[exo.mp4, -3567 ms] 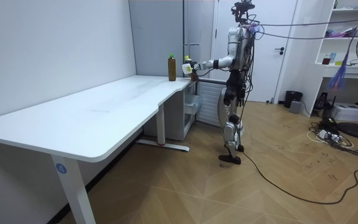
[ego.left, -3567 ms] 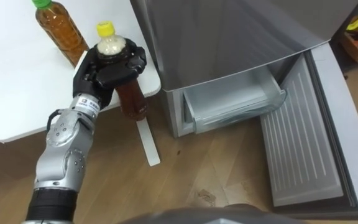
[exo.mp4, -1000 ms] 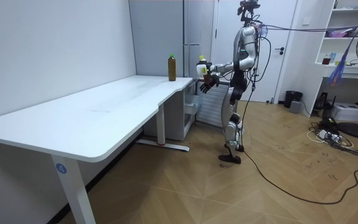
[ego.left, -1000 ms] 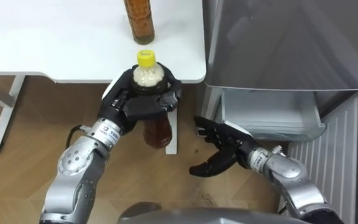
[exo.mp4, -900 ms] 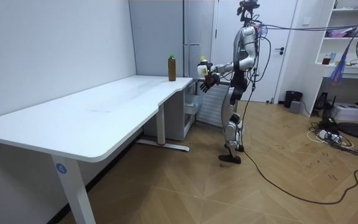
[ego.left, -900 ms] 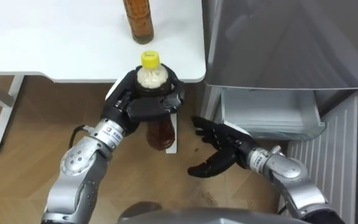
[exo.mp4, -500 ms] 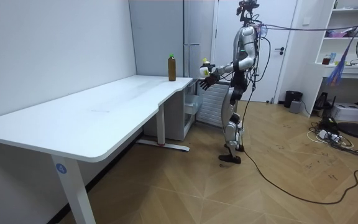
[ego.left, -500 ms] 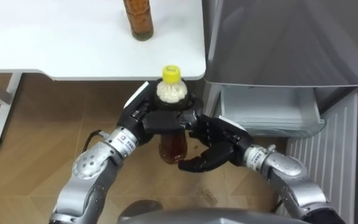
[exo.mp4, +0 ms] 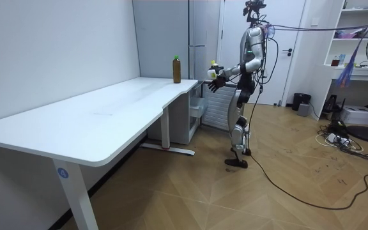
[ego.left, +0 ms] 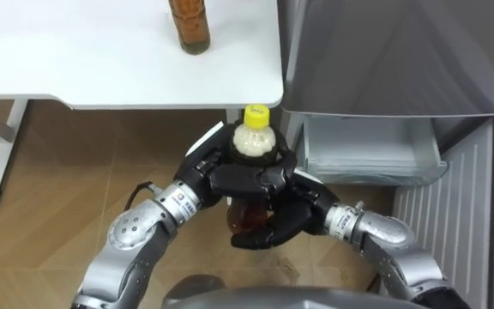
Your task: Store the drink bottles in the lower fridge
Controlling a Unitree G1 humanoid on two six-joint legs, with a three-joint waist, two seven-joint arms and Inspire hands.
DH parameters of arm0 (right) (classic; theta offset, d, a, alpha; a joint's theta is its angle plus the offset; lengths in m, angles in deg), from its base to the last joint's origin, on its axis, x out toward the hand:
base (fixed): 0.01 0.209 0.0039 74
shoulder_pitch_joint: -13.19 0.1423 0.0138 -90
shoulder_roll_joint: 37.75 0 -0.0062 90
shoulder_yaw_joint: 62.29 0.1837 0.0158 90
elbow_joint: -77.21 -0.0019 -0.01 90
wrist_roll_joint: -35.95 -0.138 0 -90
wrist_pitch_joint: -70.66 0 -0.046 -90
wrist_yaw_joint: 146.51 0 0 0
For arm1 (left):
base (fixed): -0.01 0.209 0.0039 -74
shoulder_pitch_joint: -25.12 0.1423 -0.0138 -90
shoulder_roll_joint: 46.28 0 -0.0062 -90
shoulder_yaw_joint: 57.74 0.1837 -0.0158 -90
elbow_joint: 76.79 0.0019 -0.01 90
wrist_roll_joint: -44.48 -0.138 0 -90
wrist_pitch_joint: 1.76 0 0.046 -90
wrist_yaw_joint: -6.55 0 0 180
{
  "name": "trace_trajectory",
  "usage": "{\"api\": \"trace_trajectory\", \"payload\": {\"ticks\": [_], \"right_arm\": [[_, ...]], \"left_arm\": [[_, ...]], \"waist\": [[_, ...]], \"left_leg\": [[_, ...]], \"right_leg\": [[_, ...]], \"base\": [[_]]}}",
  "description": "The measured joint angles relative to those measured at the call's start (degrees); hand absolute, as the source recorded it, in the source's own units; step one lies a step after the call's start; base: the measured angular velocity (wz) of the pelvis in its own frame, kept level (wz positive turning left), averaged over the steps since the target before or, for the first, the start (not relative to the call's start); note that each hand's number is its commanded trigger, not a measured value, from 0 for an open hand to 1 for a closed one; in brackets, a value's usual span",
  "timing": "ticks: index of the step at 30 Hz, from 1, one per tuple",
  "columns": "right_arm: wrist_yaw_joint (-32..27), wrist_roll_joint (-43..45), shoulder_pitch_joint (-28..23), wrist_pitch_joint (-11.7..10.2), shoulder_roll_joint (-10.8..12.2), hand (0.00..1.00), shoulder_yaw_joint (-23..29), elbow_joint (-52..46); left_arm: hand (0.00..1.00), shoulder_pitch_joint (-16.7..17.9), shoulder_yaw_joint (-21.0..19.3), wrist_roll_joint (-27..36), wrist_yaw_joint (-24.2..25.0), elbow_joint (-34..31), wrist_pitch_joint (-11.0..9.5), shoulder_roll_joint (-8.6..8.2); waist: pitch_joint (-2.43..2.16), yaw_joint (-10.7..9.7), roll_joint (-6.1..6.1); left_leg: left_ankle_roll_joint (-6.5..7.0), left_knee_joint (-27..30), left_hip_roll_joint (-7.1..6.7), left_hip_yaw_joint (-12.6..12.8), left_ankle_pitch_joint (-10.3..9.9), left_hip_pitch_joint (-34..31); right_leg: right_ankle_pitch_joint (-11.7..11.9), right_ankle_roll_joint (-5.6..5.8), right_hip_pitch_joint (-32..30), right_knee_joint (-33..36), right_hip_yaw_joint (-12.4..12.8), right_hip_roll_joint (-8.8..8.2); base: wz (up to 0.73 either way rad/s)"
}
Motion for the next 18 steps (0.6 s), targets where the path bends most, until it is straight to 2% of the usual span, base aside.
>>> {"api": "trace_trajectory", "payload": {"ticks": [6, 11, 12, 13, 14, 16, 17, 18], "right_arm": [[0.7, 0.0, 0.0, 0.9, 0.1, 0.0, -1.4, 0.0], [0.7, 0.9, 0.0, 1.1, 0.1, 0.02, -1.4, 0.0], [0.7, 0.9, 0.0, 1.1, 0.1, 0.18, -1.4, 0.0], [0.7, 0.9, 0.0, 1.1, 0.1, 0.55, -1.4, 0.0], [0.7, 0.9, 0.0, 1.1, 0.1, 0.69, -1.3, 0.0], [0.7, 0.9, 0.0, 1.1, 0.1, 0.85, -1.3, 0.0], [0.7, 1.0, 0.0, 1.1, 0.1, 0.85, -1.3, 0.0], [0.7, 1.1, 0.0, 1.1, 0.1, 0.95, -1.3, 0.0]], "left_arm": [[1.0, -0.1, 1.2, 0.0, -0.1, 0.0, 0.0, -0.02], [1.0, -0.2, 2.2, -0.1, -0.2, 0.0, 0.0, -0.02], [1.0, -0.2, 2.3, -0.1, -0.2, 0.0, 0.0, -0.02], [1.0, -0.2, 2.5, -0.1, -0.2, 0.0, 0.0, -0.02], [1.0, -0.3, 2.7, -0.1, -0.2, 0.0, 0.0, -0.02], [1.0, -0.4, 3.3, -0.1, -0.2, 0.0, 0.0, -0.02], [1.0, -0.5, 3.3, -0.2, -0.2, 0.0, 0.0, -0.01], [1.0, -0.5, 3.4, -0.2, -0.3, 0.0, 0.0, -0.01]], "waist": [[-0.03, -0.3, -0.06], [-0.03, -1.6, -0.09], [-0.02, -1.7, -0.1], [-0.01, -1.8, -0.09], [0.0, -1.8, -0.08], [0.02, -1.8, -0.06], [0.03, -2.1, -0.05], [0.05, -2.2, -0.06]], "left_leg": [[0.03, 0.0, -0.01, 0.1, 0.0, 0.2], [0.03, 0.0, -0.01, 0.1, 0.0, 0.2], [0.03, 0.0, -0.01, 0.1, 0.0, 0.2], [0.03, 0.0, 0.0, 0.1, 0.0, 0.2], [0.03, 0.0, 0.01, 0.1, 0.0, 0.2], [0.03, 0.0, 0.02, 0.1, 0.0, 0.2], [0.03, 0.0, 0.01, 0.1, 0.0, 0.1], [0.03, 0.0, 0.0, 0.1, 0.0, 0.1]], "right_leg": [[0.0, 0.0, 0.0, 0.0, 0.3, 0.01], [0.0, 0.0, 0.3, 0.0, 0.3, 0.01], [0.0, 0.0, 0.3, 0.0, 0.3, 0.01], [0.0, 0.0, 0.2, 0.0, 0.3, 0.02], [0.0, 0.0, 0.2, 0.0, 0.5, 0.04], [0.0, 0.0, 0.2, 0.0, 0.8, 0.07], [0.0, 0.0, 0.1, 0.0, 0.8, 0.07], [0.0, 0.0, 0.1, 0.0, 0.8, 0.06]], "base": [[0.0], [0.0], [0.0], [0.0], [0.0], [-0.02], [0.0], [0.0]]}}
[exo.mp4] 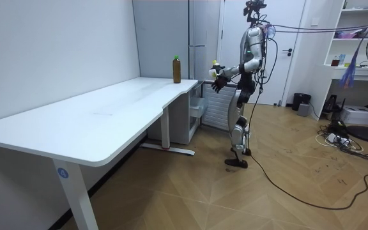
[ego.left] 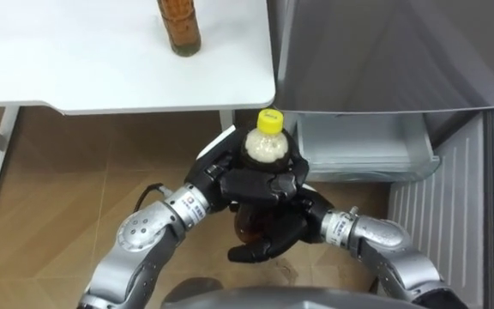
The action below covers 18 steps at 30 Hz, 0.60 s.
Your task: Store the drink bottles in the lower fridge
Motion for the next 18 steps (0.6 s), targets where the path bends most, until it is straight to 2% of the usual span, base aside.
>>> {"api": "trace_trajectory", "payload": {"ticks": [1, 5, 18], "right_arm": [[0.0, 0.1, 0.0, 0.0, 0.0, 1.0, 0.0, 0.0], [0.0, 0.2, 0.1, 0.0, 0.0, 1.0, 0.0, 0.0], [0.2, 0.8, 1.1, -0.2, -0.7, 1.0, -0.6, 0.0]], "left_arm": [[1.0, 0.0, 0.1, 0.0, 0.0, 0.0, 0.0, 0.0], [1.0, -0.1, 0.5, 0.0, 0.0, 0.0, 0.0, 0.0], [1.0, -0.8, 0.6, 0.2, -0.1, 0.0, 0.3, 0.06]], "waist": [[0.02, -0.2, 0.03], [0.08, -1.2, 0.08], [0.15, -1.5, -0.29]], "left_leg": [[0.0, 0.0, -0.01, 0.0, 0.0, 0.0], [0.0, 0.0, 0.0, 0.0, 0.0, 0.0], [0.0, -0.1, 0.04, 0.6, 0.0, 0.0]], "right_leg": [[0.0, 0.0, 0.0, 0.0, 0.0, 0.0], [0.0, 0.0, -0.1, 0.0, 0.0, 0.0], [0.0, 0.0, -0.2, 0.0, 0.6, 0.02]], "base": [[0.0], [0.0], [0.0]]}}
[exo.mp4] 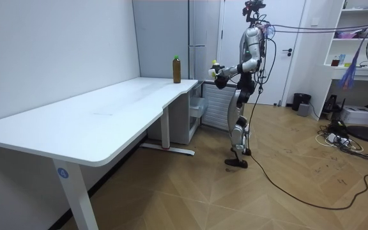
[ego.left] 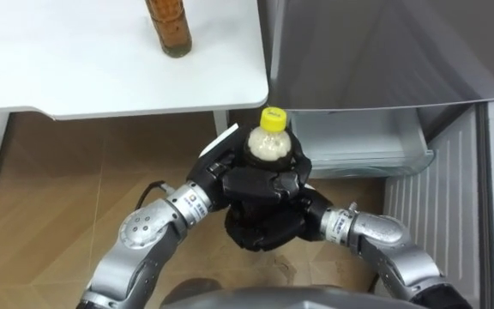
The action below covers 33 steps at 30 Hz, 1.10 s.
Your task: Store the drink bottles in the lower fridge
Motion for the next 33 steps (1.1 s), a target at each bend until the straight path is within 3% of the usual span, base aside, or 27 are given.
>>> {"api": "trace_trajectory", "payload": {"ticks": [7, 8, 10, 12, 33], "right_arm": [[-0.2, -0.1, -0.1, 0.0, 0.0, 1.0, -0.1, 0.0], [-0.2, -0.1, -0.1, 0.0, 0.0, 1.0, -0.1, 0.0], [-0.3, -0.1, -0.1, 0.1, 0.0, 1.0, -0.1, 0.0], [-0.3, -0.1, -0.1, 0.1, 0.0, 1.0, -0.1, 0.0], [-0.2, -0.8, -0.4, 1.1, -0.1, 1.0, -0.1, 0.0]], "left_arm": [[1.0, -0.3, 0.0, 0.1, -0.1, 0.0, 0.0, -0.2], [0.95, -0.3, 0.0, 0.1, -0.2, 0.0, 0.0, -0.21], [0.69, -0.3, 0.2, 0.1, -0.5, 0.0, 0.0, -0.22], [0.0, -0.3, 0.3, 0.2, -0.8, 0.0, 0.0, -0.22], [0.0, -0.6, 0.1, 0.0, -2.1, -0.1, 0.0, -0.21]], "waist": [[-0.02, 0.1, -0.02], [-0.03, 0.2, -0.01], [-0.05, 0.2, 0.01], [-0.08, 0.2, 0.02], [-0.68, 0.2, 0.9]], "left_leg": [[0.0, 0.0, 0.03, 0.1, 0.0, 0.0], [0.0, 0.0, 0.04, 0.1, 0.0, 0.0], [0.0, 0.0, 0.04, 0.2, 0.0, 0.0], [0.0, 0.0, 0.04, 0.2, 0.0, 0.1], [0.01, 0.0, 0.08, 0.3, 0.0, 0.1]], "right_leg": [[0.0, 0.0, 0.0, 0.0, 0.0, 0.0], [0.0, 0.0, 0.0, 0.0, -0.1, 0.0], [0.0, 0.0, 0.0, 0.0, -0.1, 0.0], [0.0, 0.0, 0.0, 0.0, -0.1, 0.0], [0.0, -0.01, 0.0, 0.0, -0.1, -0.01]], "base": [[0.0], [0.0], [0.0], [0.0], [0.0]]}}
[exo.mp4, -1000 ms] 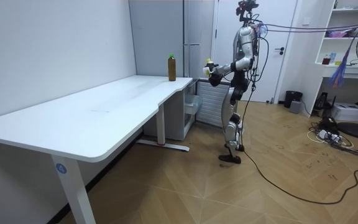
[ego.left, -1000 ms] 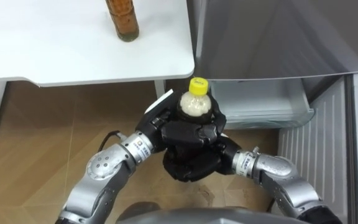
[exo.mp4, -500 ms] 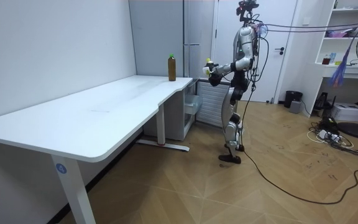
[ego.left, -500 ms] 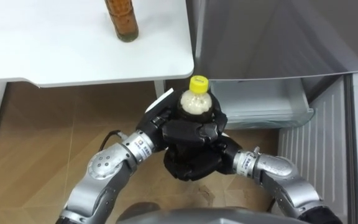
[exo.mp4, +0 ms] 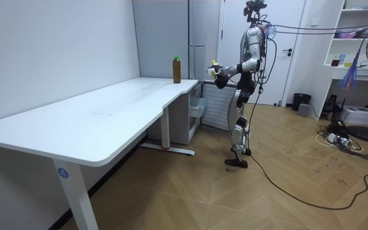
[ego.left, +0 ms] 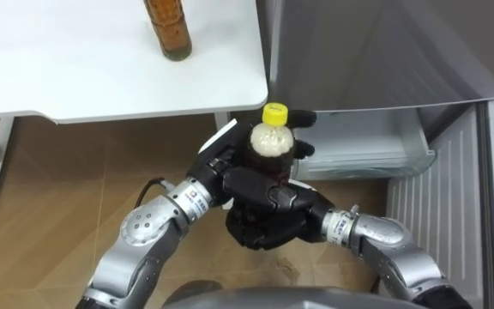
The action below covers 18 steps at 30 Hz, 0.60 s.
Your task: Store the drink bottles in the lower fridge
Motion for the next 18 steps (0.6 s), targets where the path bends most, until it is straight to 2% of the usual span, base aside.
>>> {"api": "trace_trajectory", "payload": {"ticks": [6, 13, 18], "right_arm": [[0.0, 0.0, 0.0, 0.0, 0.0, 1.0, 0.2, 0.0], [0.1, -0.1, 0.0, -0.2, 0.0, 1.0, 0.6, -0.1], [-0.4, -0.4, -0.2, -0.3, -0.5, 1.0, 0.5, 0.0]], "left_arm": [[0.0, 0.0, -0.2, 0.0, 0.0, 0.0, 0.0, 0.0], [0.0, -0.2, -1.2, 0.0, -0.6, -2.2, -0.4, -0.09], [0.0, -1.4, -1.9, 0.1, -2.3, -5.6, -2.9, -0.14]], "waist": [[0.04, 0.0, -0.04], [0.33, 0.3, -0.3], [0.37, 1.0, -0.36]], "left_leg": [[0.0, 0.0, -0.01, 0.1, 0.0, 0.0], [0.0, -0.1, -0.03, 0.2, 0.0, -0.2], [0.01, -0.1, 0.04, 0.5, 0.0, 0.4]], "right_leg": [[0.0, 0.0, 0.0, 0.0, 0.1, 0.0], [0.0, 0.0, -0.2, -0.1, 0.3, 0.07], [0.0, 0.0, -0.1, -0.1, 0.4, 0.03]], "base": [[0.0], [0.0], [-0.01]]}}
